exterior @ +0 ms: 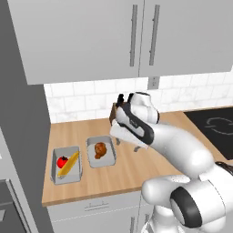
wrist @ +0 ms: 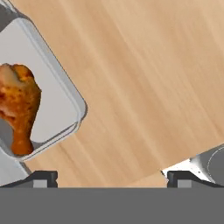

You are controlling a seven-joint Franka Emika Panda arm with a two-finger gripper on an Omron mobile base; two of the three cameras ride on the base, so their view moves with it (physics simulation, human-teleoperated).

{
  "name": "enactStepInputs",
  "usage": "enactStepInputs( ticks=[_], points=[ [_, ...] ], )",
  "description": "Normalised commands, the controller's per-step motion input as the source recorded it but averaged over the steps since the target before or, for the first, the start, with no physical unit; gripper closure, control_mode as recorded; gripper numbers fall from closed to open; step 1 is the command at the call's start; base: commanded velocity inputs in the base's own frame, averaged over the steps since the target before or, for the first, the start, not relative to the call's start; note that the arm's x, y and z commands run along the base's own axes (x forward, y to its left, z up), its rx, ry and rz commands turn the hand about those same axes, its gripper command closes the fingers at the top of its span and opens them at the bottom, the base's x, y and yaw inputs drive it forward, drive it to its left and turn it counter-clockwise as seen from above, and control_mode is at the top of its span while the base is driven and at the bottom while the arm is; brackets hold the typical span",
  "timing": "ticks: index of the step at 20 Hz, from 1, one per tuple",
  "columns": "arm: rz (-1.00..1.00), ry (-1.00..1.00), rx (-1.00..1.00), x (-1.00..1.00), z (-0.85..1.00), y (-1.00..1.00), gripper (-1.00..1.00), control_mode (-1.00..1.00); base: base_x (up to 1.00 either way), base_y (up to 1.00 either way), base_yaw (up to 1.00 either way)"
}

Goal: Take the meat container that has the chicken drumstick and place it on the second highest rack of the freezer. Then take the vegetable container that has the tomato and corn and place it on the highest rack of the freezer.

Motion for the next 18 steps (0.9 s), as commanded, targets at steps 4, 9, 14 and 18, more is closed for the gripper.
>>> enactStepInputs(
  ticks=[4,9,14,18],
  points=[
    [-0.08,0.07,0.00,0.01,-0.42,0.00,-1.00,-1.00,0.00,0.00,0.00],
    [0.00,0.00,0.00,-0.21,-0.44,0.00,-1.00,-1.00,0.00,0.00,0.00],
    [0.00,0.00,-0.01,-0.13,-0.39,0.18,-1.00,-1.00,0.00,0.00,0.00],
    [0.00,0.00,-0.01,-0.05,-0.17,0.13,-1.00,-1.00,0.00,0.00,0.00]
  ],
)
